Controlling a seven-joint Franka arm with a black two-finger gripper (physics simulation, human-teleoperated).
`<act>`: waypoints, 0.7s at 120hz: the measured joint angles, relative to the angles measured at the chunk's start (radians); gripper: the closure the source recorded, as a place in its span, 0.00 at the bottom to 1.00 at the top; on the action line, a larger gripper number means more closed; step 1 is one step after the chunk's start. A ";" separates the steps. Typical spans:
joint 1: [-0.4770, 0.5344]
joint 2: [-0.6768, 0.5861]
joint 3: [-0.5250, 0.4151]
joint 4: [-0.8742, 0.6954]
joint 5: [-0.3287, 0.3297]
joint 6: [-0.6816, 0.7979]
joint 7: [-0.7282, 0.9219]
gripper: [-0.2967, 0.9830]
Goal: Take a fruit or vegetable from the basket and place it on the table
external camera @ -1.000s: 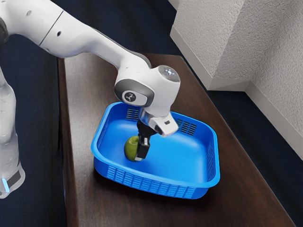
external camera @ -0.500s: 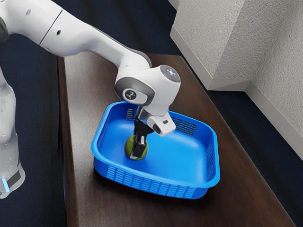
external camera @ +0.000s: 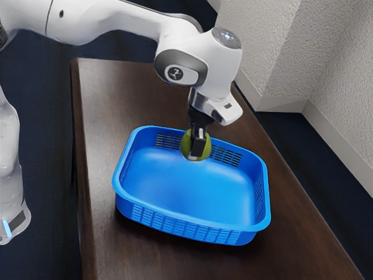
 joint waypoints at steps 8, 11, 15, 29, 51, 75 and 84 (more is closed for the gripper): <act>0.002 0.000 0.041 0.028 0.021 -0.030 0.002 0.50; 0.000 -0.002 0.059 0.037 0.029 -0.040 0.005 0.50; 0.002 -0.006 0.082 0.047 0.039 -0.052 0.008 0.50; 0.002 -0.012 0.166 0.070 0.067 -0.086 0.026 0.50; 0.001 -0.012 0.299 0.072 0.091 -0.121 0.066 0.51; 0.002 -0.003 0.413 0.042 0.104 -0.135 0.118 0.50; 0.002 0.011 0.452 0.020 0.106 -0.126 0.139 0.50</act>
